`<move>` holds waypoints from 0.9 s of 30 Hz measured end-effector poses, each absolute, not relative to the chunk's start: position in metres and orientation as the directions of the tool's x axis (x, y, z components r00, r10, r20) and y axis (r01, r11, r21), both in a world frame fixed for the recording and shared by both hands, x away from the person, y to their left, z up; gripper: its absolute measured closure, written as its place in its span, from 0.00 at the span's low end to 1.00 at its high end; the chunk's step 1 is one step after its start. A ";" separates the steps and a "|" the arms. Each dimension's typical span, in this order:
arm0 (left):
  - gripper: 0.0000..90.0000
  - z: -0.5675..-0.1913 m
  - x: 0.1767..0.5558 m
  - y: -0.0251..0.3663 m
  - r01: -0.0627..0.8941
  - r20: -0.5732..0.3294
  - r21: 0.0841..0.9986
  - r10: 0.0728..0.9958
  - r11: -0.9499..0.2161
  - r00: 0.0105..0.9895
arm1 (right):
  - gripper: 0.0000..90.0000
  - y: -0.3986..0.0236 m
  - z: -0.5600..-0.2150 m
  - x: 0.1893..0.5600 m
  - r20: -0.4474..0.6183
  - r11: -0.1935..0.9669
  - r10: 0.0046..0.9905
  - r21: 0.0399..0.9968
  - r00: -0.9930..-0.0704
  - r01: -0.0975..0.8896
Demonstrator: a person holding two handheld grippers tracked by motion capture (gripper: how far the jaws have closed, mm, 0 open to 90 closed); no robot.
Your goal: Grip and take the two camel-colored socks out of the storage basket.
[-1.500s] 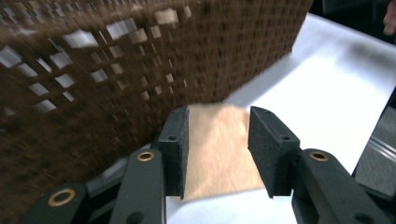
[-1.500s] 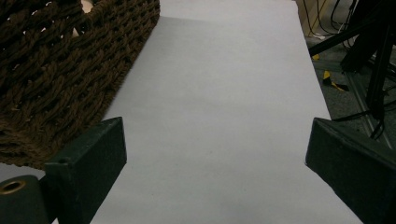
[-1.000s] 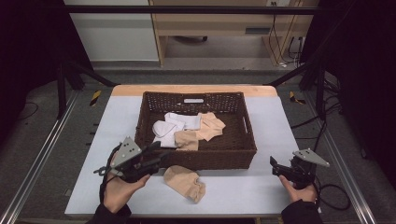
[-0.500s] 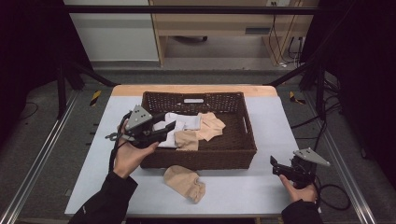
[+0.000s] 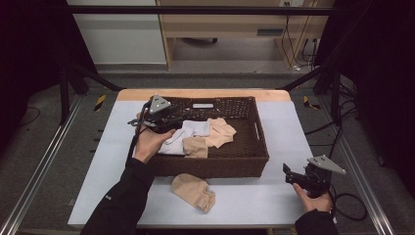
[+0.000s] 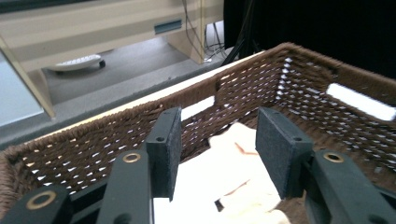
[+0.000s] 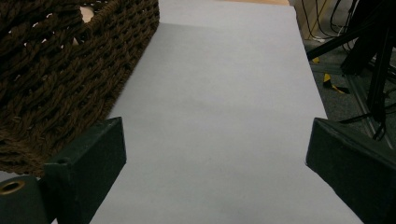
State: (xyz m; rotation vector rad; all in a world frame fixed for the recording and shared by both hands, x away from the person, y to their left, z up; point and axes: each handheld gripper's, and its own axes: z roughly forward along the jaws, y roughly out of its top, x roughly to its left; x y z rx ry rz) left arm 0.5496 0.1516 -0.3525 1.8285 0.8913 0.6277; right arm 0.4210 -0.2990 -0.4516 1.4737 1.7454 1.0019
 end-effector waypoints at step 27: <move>0.58 -0.427 0.578 0.132 0.511 0.063 0.695 0.750 -0.506 0.658 | 0.06 -0.299 -0.453 0.422 0.004 0.084 0.985 0.857 -0.170 0.508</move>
